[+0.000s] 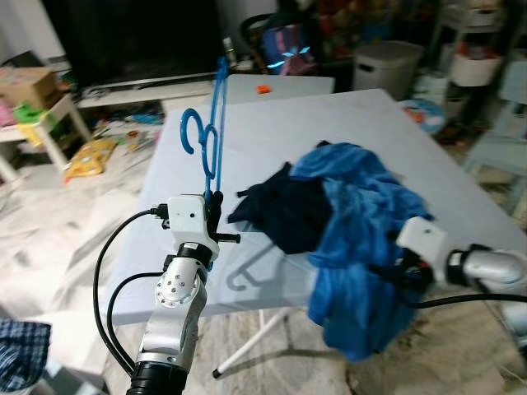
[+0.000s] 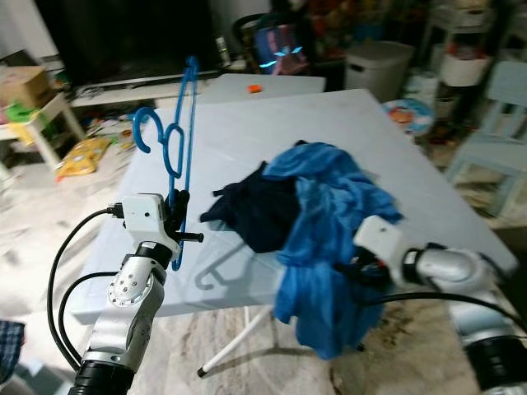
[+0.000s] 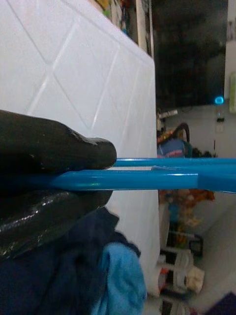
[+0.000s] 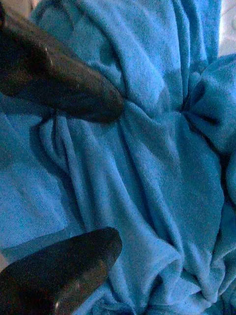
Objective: Hang hanger
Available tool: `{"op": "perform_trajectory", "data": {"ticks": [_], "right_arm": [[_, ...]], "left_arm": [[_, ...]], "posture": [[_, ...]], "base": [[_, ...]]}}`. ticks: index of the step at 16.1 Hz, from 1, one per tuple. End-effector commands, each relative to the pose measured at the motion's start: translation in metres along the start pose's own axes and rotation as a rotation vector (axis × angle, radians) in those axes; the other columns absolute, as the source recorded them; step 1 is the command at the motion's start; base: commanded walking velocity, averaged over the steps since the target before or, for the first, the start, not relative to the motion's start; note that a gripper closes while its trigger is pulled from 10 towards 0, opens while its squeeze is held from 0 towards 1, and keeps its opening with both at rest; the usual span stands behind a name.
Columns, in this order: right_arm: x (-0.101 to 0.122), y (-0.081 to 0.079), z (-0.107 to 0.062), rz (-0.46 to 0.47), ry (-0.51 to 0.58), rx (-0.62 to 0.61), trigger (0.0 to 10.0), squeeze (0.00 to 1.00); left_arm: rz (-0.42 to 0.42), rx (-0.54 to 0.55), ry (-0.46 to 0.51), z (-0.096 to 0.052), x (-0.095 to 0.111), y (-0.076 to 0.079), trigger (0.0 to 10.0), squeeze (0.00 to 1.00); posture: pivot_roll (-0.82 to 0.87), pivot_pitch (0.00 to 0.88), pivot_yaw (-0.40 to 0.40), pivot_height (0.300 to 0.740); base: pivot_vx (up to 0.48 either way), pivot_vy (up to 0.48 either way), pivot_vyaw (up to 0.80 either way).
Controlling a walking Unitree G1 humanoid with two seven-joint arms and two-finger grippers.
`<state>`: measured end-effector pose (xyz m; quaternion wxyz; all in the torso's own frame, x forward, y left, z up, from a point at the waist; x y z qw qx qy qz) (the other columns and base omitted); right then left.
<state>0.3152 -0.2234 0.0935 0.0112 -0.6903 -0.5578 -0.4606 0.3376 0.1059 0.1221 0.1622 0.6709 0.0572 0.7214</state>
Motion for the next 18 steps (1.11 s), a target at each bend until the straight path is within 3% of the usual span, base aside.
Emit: {"op": "perform_trajectory", "data": {"ticks": [1, 4, 12, 18], "right_arm": [[-0.004, -0.014, 0.008, 0.014, -0.017, 0.043, 0.0, 0.00], [-0.008, -0.022, 0.025, 0.135, 0.004, -0.006, 0.0, 0.00], [0.013, -0.041, 0.059, 0.185, 0.056, -0.026, 0.0, 0.00], [0.041, -0.025, 0.102, 0.496, 0.063, -0.199, 0.0, 0.00]], "left_arm": [[0.000, 0.000, -0.001, 0.000, 0.001, -0.001, 10.0, 0.00], [-0.019, -0.008, 0.004, 0.000, 0.003, -0.001, 10.0, 0.00], [-0.031, -0.011, 0.015, 0.000, 0.004, -0.001, 10.0, 0.00], [-0.027, 0.023, 0.017, -0.003, 0.003, -0.005, 10.0, 0.00]], "posture": [[-0.20, 0.000, 0.112, 0.740], [-0.20, 0.000, 0.107, 0.740], [-0.20, 0.000, 0.099, 0.740], [-0.18, 0.000, 0.073, 0.740]], "base": [[0.000, 0.000, 0.00], [0.000, 0.000, 0.00], [0.000, 0.000, 0.00], [0.000, 0.000, 0.00]]}}
Point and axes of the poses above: a point about 5 cm out from each wrist's last joint towards the gripper, its own z axis pointing out of the wrist towards the gripper, its own x axis along the axis of the wrist's last joint, y = z × x, the point moved 4 cm from there along z, pointing out of the wrist towards the gripper, and after that the axes turned 12 degrees about -z, right-handed, at the moved point
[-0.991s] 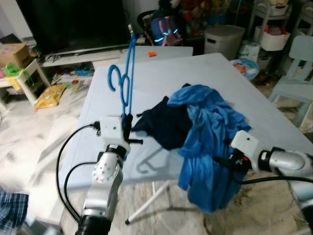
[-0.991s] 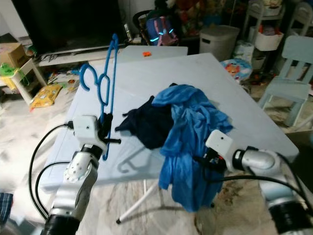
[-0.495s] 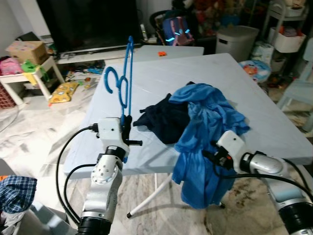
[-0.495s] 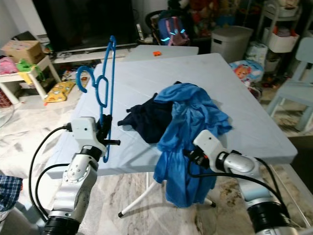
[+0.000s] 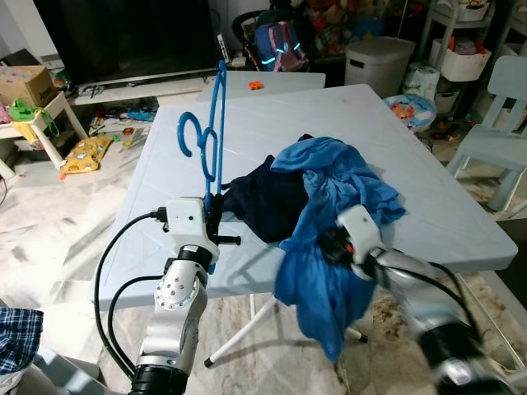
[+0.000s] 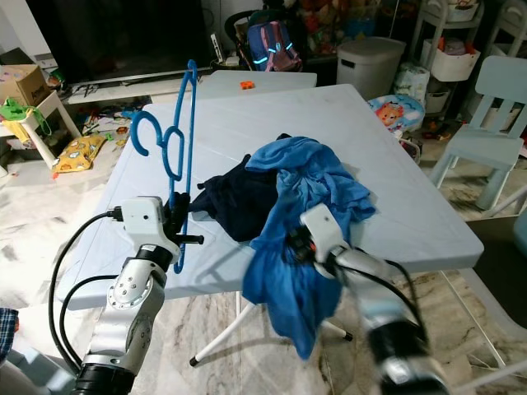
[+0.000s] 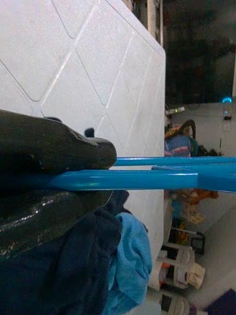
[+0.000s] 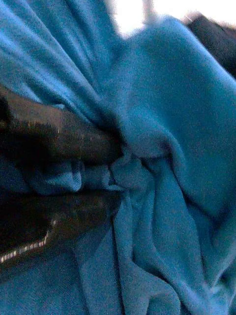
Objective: Hang hanger
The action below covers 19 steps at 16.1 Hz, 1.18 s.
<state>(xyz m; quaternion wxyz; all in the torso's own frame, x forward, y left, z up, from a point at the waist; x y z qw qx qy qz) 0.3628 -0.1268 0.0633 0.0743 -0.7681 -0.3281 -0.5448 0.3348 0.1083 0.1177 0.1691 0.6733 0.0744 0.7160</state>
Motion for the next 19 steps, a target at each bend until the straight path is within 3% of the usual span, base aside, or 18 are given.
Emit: {"op": "perform_trajectory", "data": {"ticks": [1, 4, 7, 9, 10, 12, 15, 16, 18, 19], "right_arm": [[-0.009, -0.007, 0.007, 0.044, -0.061, -0.011, 0.0, 0.00], [0.021, 0.000, 0.029, 0.158, -0.019, -0.100, 0.0, 0.00], [0.069, 0.009, 0.045, 0.227, 0.062, -0.140, 0.0, 0.00], [0.122, 0.017, 0.051, 0.280, 0.181, -0.171, 0.0, 0.00], [0.137, 0.021, 0.050, 0.301, 0.223, -0.186, 0.0, 0.00], [0.200, 0.047, 0.035, 0.391, 0.442, -0.274, 0.0, 0.00], [0.253, 0.095, -0.004, 0.405, 0.653, -0.455, 0.0, 0.00], [0.259, 0.124, -0.026, 0.375, 0.686, -0.599, 0.0, 0.00], [0.246, 0.144, -0.038, 0.322, 0.630, -0.731, 0.0, 0.00], [0.236, 0.146, -0.036, 0.283, 0.578, -0.761, 2.1, 0.00]], "left_arm": [[0.007, 0.008, 0.024, 0.000, 0.006, -0.001, 10.0, 0.00], [0.011, 0.037, 0.035, -0.004, 0.007, -0.004, 10.0, 0.00], [0.015, 0.084, 0.043, -0.013, 0.007, -0.012, 10.0, 0.00], [0.017, 0.128, 0.052, -0.020, 0.007, -0.018, 10.0, 0.00], [0.017, 0.135, 0.055, -0.021, 0.007, -0.018, 10.0, 0.00], [0.020, 0.152, 0.062, -0.024, 0.009, -0.020, 10.0, 0.00], [0.025, 0.158, 0.063, -0.024, 0.009, -0.020, 10.0, 0.00], [0.027, 0.157, 0.064, -0.023, 0.010, -0.019, 10.0, 0.00], [0.026, 0.154, 0.062, -0.022, 0.009, -0.018, 10.0, 0.00], [0.026, 0.152, 0.061, -0.022, 0.009, -0.018, 10.0, 0.00]], "posture": [[-0.18, 0.000, 0.069, 0.740], [-0.14, 0.000, 0.034, 0.740], [-0.11, 0.000, -0.010, 0.740], [-0.08, 0.000, -0.039, 0.740], [-0.07, 0.000, -0.047, 0.740], [-0.06, 0.000, -0.056, 0.740], [-0.07, 0.000, -0.053, 0.740], [-0.07, 0.000, -0.050, 0.740], [-0.08, 0.000, -0.044, 0.740], [-0.08, 0.000, -0.041, 0.740]], "base": [[0.000, 0.000, 0.00], [0.000, 0.000, 0.00], [0.000, 0.000, 0.00], [0.000, 0.000, 0.00], [0.000, 0.000, 0.00], [0.000, 0.000, 0.00], [0.000, 0.000, 0.00], [0.000, 0.000, 0.00], [0.000, 0.000, 0.00], [0.000, 0.000, 0.00]]}}
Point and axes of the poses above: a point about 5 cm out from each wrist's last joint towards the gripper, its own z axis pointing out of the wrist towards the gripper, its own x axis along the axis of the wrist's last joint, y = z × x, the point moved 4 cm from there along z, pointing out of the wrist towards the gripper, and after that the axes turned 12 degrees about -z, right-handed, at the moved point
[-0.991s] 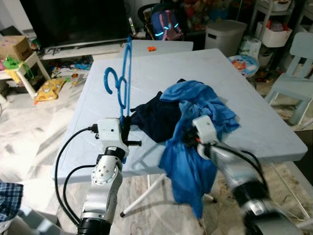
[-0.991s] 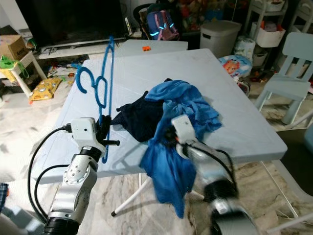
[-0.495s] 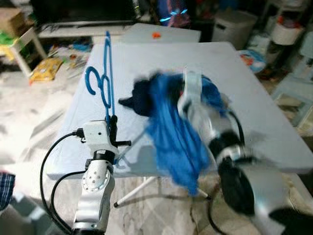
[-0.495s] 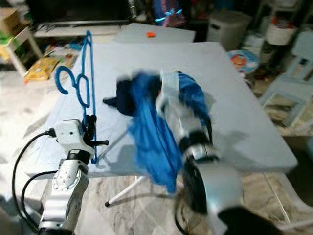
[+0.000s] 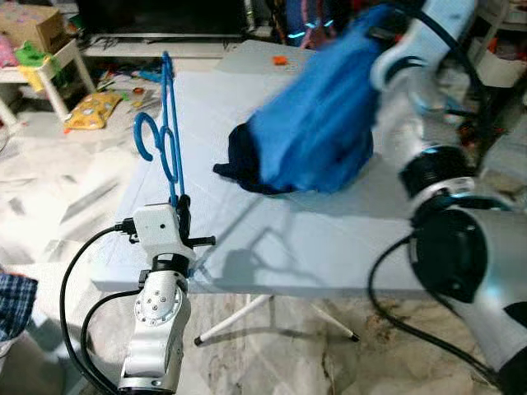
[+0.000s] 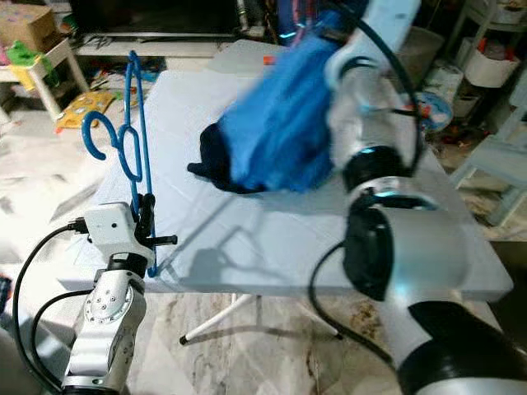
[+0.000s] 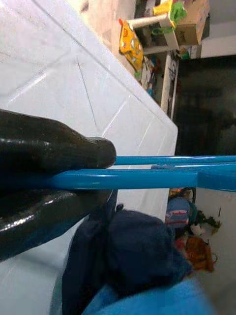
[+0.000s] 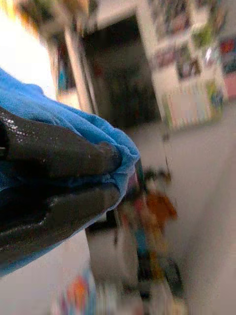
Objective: Hang hanger
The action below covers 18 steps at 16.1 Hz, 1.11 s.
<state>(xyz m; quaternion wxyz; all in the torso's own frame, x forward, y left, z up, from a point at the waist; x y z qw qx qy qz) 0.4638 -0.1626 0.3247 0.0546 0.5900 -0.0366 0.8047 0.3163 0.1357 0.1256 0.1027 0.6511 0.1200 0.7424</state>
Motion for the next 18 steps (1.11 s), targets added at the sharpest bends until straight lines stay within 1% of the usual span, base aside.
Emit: {"op": "perform_trajectory", "data": {"ticks": [1, 2, 3, 4, 5, 6, 8, 10, 11, 12, 13, 14, 16, 18], "right_arm": [[-0.036, -0.008, -0.009, -0.137, -0.120, 0.045, 10.0, 0.00], [-0.066, -0.014, -0.019, -0.228, -0.227, 0.101, 10.0, 0.00], [-0.099, -0.016, -0.033, -0.278, -0.349, 0.156, 10.0, 0.00], [-0.137, -0.010, -0.054, -0.266, -0.473, 0.169, 10.0, 0.00], [-0.147, -0.007, -0.060, -0.250, -0.495, 0.169, 10.0, 1.00], [-0.155, -0.002, -0.066, -0.279, -0.511, 0.174, 10.0, 1.00], [-0.164, 0.009, -0.072, -0.395, -0.487, 0.203, 10.0, 1.00], [-0.161, 0.020, -0.072, -0.462, -0.426, 0.222, 10.0, 1.00], [-0.160, 0.025, -0.072, -0.444, -0.407, 0.226, 10.0, 1.00], [-0.159, 0.028, -0.072, -0.449, -0.393, 0.234, 10.0, 1.00], [-0.156, 0.032, -0.073, -0.419, -0.365, 0.249, 10.0, 1.00], [-0.153, 0.041, -0.074, -0.409, -0.324, 0.254, 10.0, 1.00], [-0.147, 0.049, -0.079, -0.368, -0.259, 0.265, 10.0, 1.00], [-0.139, 0.048, -0.089, -0.333, -0.174, 0.297, 10.0, 1.00]], "left_arm": [[-0.012, -0.002, -0.039, -0.001, -0.010, 0.005, 10.0, 0.00], [-0.013, -0.008, -0.042, -0.001, -0.011, 0.006, 10.0, 0.00], [-0.013, -0.011, -0.044, 0.000, -0.011, 0.007, 10.0, 0.00], [-0.012, -0.014, -0.044, 0.002, -0.011, 0.007, 10.0, 0.00], [-0.011, -0.016, -0.045, 0.002, -0.010, 0.007, 10.0, 0.00], [-0.009, -0.016, -0.046, 0.003, -0.010, 0.006, 10.0, 0.00], [-0.004, -0.026, -0.049, 0.005, -0.010, 0.006, 10.0, 0.00], [-0.003, -0.042, -0.050, 0.008, -0.009, 0.008, 10.0, 0.00], [-0.001, -0.046, -0.049, 0.009, -0.009, 0.009, 10.0, 0.00], [-0.001, -0.048, -0.049, 0.009, -0.009, 0.009, 10.0, 0.00], [0.004, -0.054, -0.053, 0.009, -0.009, 0.009, 10.0, 0.00], [0.027, -0.070, -0.060, 0.008, -0.010, 0.008, 10.0, 0.00], [0.050, -0.098, -0.085, 0.002, -0.015, 0.004, 10.0, 0.00], [0.045, -0.116, -0.108, 0.002, -0.018, 0.004, 10.0, 0.00]], "posture": [[-0.08, 0.000, -0.038, 0.740], [-0.08, 0.000, -0.032, 0.740], [-0.08, 0.000, -0.030, 0.740], [-0.08, 0.000, -0.027, 0.740], [-0.08, 0.000, -0.024, 0.740], [-0.08, 0.000, -0.020, 0.740], [-0.09, 0.000, -0.004, 0.740], [-0.09, 0.000, 0.007, 0.740], [-0.09, 0.000, 0.014, 0.740], [-0.10, 0.000, 0.018, 0.740], [-0.10, 0.000, 0.030, 0.740], [-0.12, 0.000, 0.039, 0.740], [-0.14, 0.000, 0.059, 0.740], [-0.16, 0.000, 0.076, 0.740]], "base": [[0.000, 0.000, 0.00], [0.000, 0.000, 0.00], [0.000, 0.000, 0.00], [0.000, 0.000, 0.00], [0.000, 0.000, 0.00], [0.000, 0.000, 0.00], [0.000, 0.000, 0.00], [0.000, 0.000, 0.00], [0.000, 0.000, 0.00], [0.000, 0.000, 0.00], [0.000, 0.000, 0.00], [0.000, 0.000, 0.00], [0.000, 0.000, 0.00], [0.000, 0.000, 0.00]]}}
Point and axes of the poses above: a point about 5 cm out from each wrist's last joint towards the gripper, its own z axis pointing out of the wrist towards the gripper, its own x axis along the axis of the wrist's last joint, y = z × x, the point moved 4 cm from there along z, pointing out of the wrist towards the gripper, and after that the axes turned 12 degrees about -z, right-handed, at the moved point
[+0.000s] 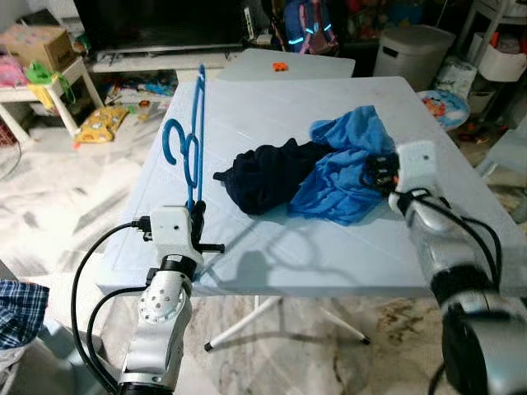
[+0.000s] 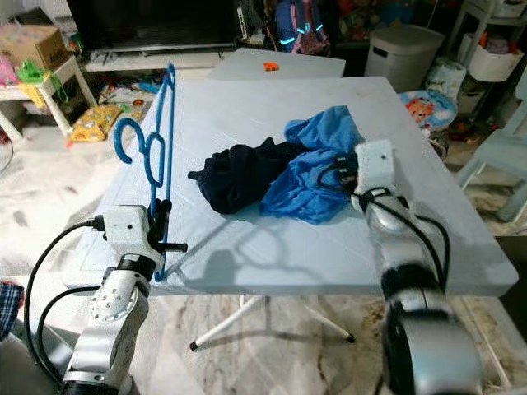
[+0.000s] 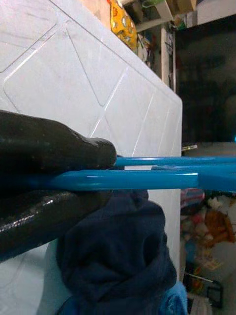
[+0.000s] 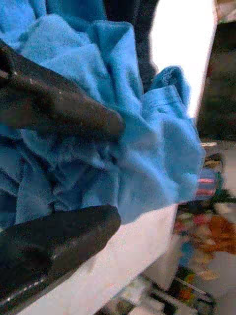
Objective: Hang hanger
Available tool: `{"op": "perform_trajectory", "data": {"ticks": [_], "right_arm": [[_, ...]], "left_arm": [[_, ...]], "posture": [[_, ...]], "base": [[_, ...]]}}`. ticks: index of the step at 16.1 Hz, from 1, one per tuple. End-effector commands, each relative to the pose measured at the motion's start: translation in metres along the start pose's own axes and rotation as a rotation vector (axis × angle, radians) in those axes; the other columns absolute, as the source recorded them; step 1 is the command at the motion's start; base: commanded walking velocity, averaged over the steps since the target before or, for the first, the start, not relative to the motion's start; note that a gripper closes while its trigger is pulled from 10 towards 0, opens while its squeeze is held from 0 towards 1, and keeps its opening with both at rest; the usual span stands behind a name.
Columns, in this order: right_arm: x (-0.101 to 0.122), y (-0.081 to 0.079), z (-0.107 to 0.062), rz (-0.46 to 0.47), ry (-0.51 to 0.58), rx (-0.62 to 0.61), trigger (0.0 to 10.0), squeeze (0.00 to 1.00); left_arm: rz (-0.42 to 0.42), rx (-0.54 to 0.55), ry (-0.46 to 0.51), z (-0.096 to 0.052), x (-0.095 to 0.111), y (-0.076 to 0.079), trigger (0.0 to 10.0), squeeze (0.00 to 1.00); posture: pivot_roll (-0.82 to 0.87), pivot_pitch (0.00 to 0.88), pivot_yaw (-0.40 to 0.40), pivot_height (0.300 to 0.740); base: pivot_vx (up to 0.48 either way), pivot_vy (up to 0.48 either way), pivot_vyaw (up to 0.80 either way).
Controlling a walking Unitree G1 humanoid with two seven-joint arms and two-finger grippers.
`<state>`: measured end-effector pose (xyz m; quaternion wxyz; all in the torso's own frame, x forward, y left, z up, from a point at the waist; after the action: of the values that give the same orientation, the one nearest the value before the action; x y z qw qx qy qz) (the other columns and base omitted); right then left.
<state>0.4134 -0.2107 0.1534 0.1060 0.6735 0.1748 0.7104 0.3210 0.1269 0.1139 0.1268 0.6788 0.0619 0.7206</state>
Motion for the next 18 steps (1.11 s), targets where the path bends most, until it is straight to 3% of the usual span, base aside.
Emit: {"op": "perform_trajectory", "data": {"ticks": [1, 4, 5, 8, 10, 11, 18], "right_arm": [[0.015, -0.001, -0.002, 0.017, 0.073, 0.007, 10.0, 1.00], [0.025, -0.003, -0.016, 0.060, 0.142, 0.028, 10.0, 1.00], [0.033, -0.004, -0.024, 0.093, 0.183, 0.051, 10.0, 1.00], [0.040, -0.006, -0.035, 0.104, 0.202, 0.058, 10.0, 1.00], [0.035, -0.014, -0.042, 0.171, 0.183, 0.073, 10.0, 1.00], [0.032, -0.019, -0.044, 0.177, 0.165, 0.082, 10.0, 0.00], [0.028, -0.035, -0.046, 0.192, 0.116, 0.143, 10.0, 0.00]], "left_arm": [[0.007, -0.017, -0.021, 0.001, -0.003, 0.002, 10.0, 0.00], [0.009, -0.038, -0.025, 0.003, -0.003, 0.008, 10.0, 0.00], [-0.025, -0.034, -0.049, 0.005, -0.009, 0.009, 10.0, 0.00], [-0.029, -0.038, -0.048, 0.009, -0.009, 0.016, 10.0, 0.00], [0.003, -0.027, -0.053, 0.009, -0.012, 0.013, 10.0, 0.00], [0.008, -0.029, -0.061, 0.008, -0.013, 0.013, 10.0, 0.00], [0.039, -0.044, -0.032, 0.011, -0.002, 0.018, 10.0, 0.00]], "posture": [[-0.17, 0.000, 0.081, 0.740], [-0.19, 0.000, 0.091, 0.740], [-0.21, 0.000, 0.100, 0.740], [-0.23, 0.000, 0.104, 0.740], [-0.23, 0.000, 0.109, 0.740], [-0.22, 0.000, 0.110, 0.740], [-0.21, 0.000, 0.108, 0.740]], "base": [[0.000, 0.000, 0.00], [0.000, 0.000, 0.00], [0.000, 0.000, 0.00], [0.000, 0.000, 0.00], [0.000, 0.000, 0.00], [0.000, 0.000, 0.00], [-0.071, 0.000, 0.00]]}}
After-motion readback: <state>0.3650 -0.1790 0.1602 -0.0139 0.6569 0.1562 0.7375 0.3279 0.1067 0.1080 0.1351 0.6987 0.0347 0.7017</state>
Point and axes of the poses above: a point about 5 cm out from each wrist's last joint towards the gripper, its own z axis pointing out of the wrist towards the gripper, its own x axis along the axis of the wrist's last joint, y = z × x, the point moved 4 cm from there along z, pointing out of the wrist towards the gripper, and after that the axes turned 12 degrees about -z, right-handed, at the moved point
